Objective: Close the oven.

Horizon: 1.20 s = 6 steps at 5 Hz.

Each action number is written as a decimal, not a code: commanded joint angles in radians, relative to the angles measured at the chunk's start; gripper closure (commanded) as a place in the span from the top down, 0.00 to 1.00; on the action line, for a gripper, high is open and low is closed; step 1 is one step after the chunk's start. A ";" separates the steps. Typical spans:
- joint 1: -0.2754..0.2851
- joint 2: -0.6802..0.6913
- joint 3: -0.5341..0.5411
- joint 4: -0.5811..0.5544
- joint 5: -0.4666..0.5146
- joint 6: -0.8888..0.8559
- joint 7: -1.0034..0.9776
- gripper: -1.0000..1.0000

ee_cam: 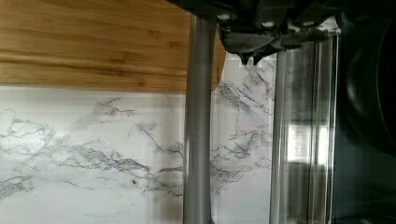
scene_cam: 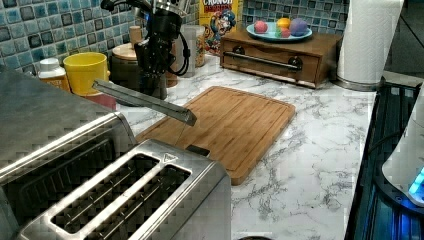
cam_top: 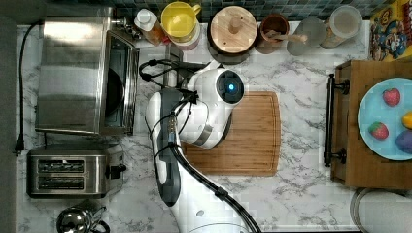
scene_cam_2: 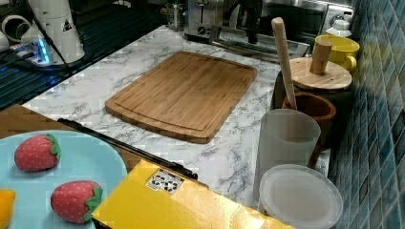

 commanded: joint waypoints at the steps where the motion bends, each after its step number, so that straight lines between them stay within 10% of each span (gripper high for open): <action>1: 0.166 -0.149 0.143 0.111 -0.031 0.018 0.147 0.00; 6: 0.341 -0.118 0.198 0.225 -0.530 -0.015 0.638 0.00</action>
